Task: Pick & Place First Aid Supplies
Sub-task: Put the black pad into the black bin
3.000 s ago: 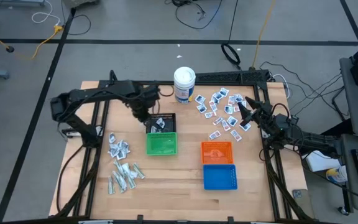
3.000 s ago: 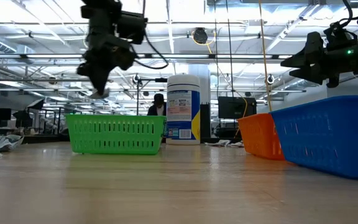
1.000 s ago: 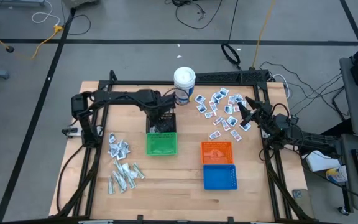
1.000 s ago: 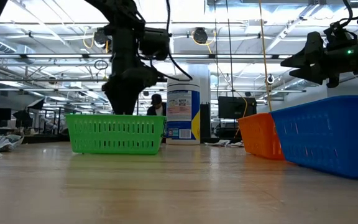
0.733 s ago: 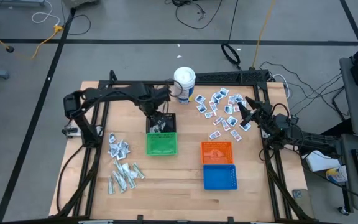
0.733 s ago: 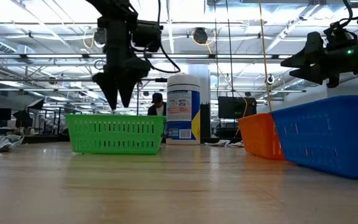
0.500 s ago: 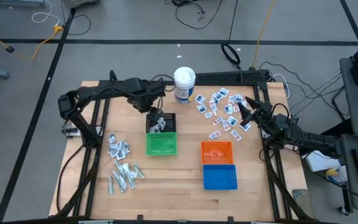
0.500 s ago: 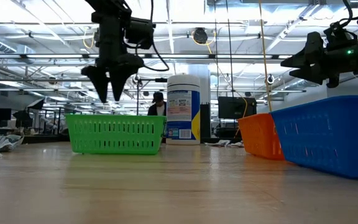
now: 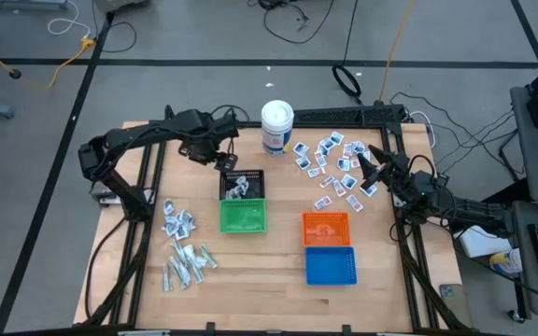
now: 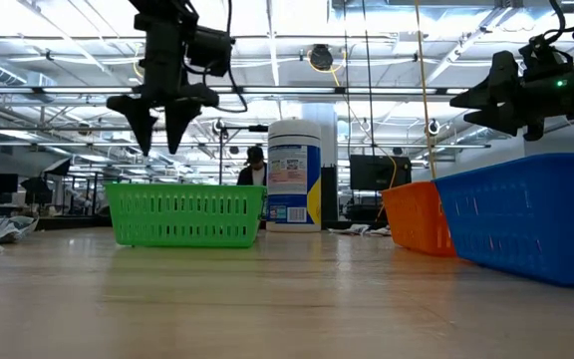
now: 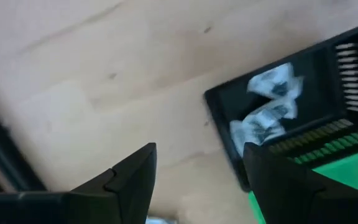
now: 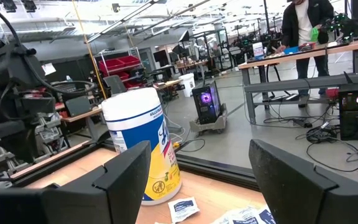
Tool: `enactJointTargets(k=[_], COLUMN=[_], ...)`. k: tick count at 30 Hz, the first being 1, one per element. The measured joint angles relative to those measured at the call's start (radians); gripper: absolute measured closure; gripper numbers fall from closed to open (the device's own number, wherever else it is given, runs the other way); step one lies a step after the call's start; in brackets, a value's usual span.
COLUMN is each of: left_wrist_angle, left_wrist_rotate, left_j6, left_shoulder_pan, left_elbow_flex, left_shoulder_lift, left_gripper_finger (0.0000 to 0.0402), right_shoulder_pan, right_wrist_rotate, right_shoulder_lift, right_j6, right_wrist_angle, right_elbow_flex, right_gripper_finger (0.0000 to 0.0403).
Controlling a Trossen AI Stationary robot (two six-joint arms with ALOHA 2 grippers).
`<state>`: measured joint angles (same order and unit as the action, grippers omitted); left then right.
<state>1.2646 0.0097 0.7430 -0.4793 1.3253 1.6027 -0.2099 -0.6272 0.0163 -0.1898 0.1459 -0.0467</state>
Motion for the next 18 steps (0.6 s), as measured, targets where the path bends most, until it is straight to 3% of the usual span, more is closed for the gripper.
enactJointTargets(k=[18], left_wrist_angle=[0.018], left_wrist_rotate=[0.019], left_j6=[0.222], left_shoulder_pan=[0.008], left_elbow_flex=[-0.313], left_shoulder_lift=[-0.136], left_gripper_finger=[0.0164], right_shoulder_pan=[0.0], right_wrist_rotate=[0.0], right_shoulder_lift=[0.0], right_j6=[0.0], right_wrist_angle=[0.0], right_elbow_flex=[0.0], right_gripper_finger=[0.0135])
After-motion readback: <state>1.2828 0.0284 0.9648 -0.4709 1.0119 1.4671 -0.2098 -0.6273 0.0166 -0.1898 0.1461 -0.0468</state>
